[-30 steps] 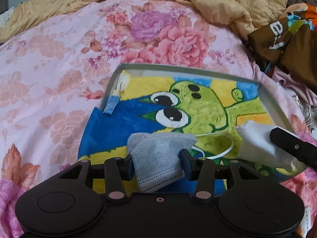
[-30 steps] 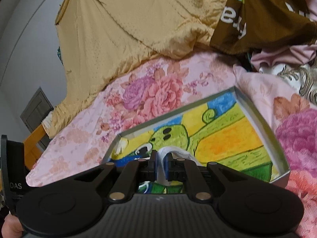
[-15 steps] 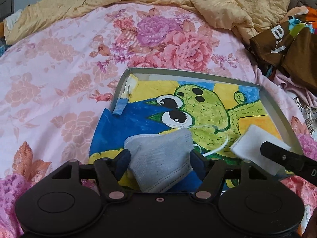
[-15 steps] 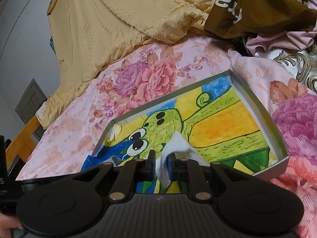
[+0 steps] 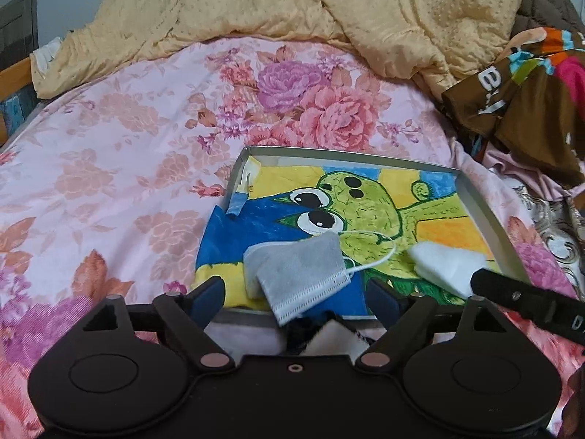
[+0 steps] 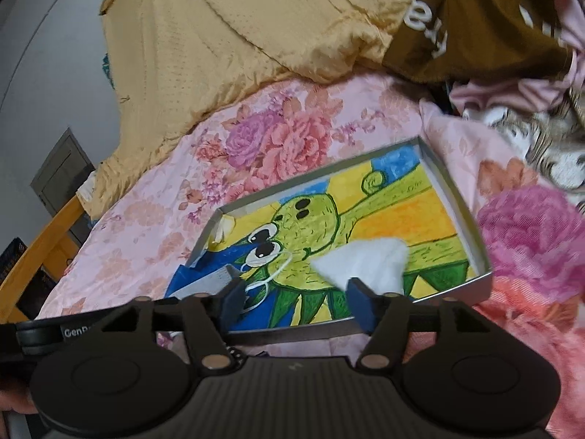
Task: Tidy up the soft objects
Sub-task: 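Move both tools back over the pile toward the white fluffy bundle and beige pouch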
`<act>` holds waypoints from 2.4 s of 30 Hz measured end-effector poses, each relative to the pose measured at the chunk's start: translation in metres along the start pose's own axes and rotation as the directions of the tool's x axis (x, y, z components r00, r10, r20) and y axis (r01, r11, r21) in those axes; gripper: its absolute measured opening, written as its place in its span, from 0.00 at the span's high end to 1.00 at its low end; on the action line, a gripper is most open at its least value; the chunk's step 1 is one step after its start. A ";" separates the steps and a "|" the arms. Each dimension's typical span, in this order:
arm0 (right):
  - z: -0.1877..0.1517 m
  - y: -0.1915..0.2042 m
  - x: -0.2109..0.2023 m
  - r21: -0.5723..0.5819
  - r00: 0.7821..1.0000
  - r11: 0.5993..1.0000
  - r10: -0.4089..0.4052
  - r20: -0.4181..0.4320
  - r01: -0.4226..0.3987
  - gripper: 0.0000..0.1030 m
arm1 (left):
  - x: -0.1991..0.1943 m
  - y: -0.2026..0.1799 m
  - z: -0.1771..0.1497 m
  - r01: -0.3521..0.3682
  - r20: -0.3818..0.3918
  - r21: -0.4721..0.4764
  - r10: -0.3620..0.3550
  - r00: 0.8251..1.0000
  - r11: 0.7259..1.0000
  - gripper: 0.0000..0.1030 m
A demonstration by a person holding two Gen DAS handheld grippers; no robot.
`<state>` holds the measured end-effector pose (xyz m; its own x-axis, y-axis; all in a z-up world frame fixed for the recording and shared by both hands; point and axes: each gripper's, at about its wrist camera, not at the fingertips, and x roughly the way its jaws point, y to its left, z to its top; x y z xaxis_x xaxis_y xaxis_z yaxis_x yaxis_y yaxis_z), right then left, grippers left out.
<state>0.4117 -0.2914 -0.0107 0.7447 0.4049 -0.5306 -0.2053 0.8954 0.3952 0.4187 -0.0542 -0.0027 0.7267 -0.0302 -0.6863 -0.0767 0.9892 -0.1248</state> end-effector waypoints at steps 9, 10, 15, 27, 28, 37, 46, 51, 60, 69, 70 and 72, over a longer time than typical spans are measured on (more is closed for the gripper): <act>-0.012 0.019 -0.063 -0.098 0.995 0.995 0.004 0.103 0.007 0.09 | -0.060 0.007 -0.021 0.044 0.080 -0.051 -0.040 0.996 0.998 0.10; -0.015 0.022 -0.069 -0.110 0.993 0.994 0.007 0.116 0.006 0.07 | -0.070 0.007 -0.025 0.041 0.103 -0.056 -0.035 0.994 0.998 0.10; -0.029 0.039 -0.102 -0.202 0.977 0.979 0.025 0.210 0.018 0.00 | -0.108 0.007 -0.044 0.053 0.188 -0.043 -0.044 0.981 0.998 0.05; -0.076 0.048 -0.158 -0.201 0.951 0.978 0.006 0.311 0.059 0.00 | -0.168 0.022 -0.095 0.093 0.264 -0.034 -0.081 0.961 0.995 0.01; -0.080 0.048 -0.162 -0.198 0.949 0.978 0.004 0.316 0.062 0.00 | -0.172 0.023 -0.099 0.095 0.267 -0.030 -0.084 0.960 0.995 0.01; -0.117 0.057 -0.194 -0.173 0.945 0.982 -0.015 0.325 0.075 0.00 | -0.198 0.033 -0.138 0.121 0.283 0.003 -0.117 0.952 0.993 0.01; -0.144 0.073 -0.204 -0.205 0.953 0.971 -0.063 0.295 0.127 0.00 | -0.216 0.039 -0.176 0.121 0.307 0.047 -0.129 0.943 0.992 0.01; -0.157 0.081 -0.206 -0.228 0.957 0.962 -0.086 0.279 0.153 0.00 | -0.222 0.048 -0.196 0.122 0.295 0.052 -0.132 0.946 0.991 0.01; -0.170 0.091 -0.212 -0.238 0.961 0.957 -0.103 0.258 0.167 0.00 | -0.231 0.070 -0.222 0.112 0.259 0.025 -0.115 0.959 0.993 0.01; -0.190 0.111 -0.214 -0.249 0.976 0.951 -0.147 0.162 0.185 0.00 | -0.245 0.080 -0.225 0.062 0.270 -0.019 -0.055 0.961 0.998 0.01; -0.192 0.113 -0.215 -0.261 0.976 0.947 -0.146 0.163 0.185 0.00 | -0.246 0.082 -0.226 0.058 0.266 -0.027 -0.049 0.963 0.998 0.01; -0.195 0.118 -0.215 -0.280 0.977 0.942 -0.143 0.159 0.183 0.00 | -0.247 0.084 -0.226 0.044 0.258 -0.038 -0.033 0.965 0.998 0.01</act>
<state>0.1041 -0.2369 0.0038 0.8577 0.2385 -0.4555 -0.2350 0.9698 0.0652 0.0786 0.0037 -0.0059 0.8805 -0.0248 -0.4734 -0.0703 0.9808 -0.1822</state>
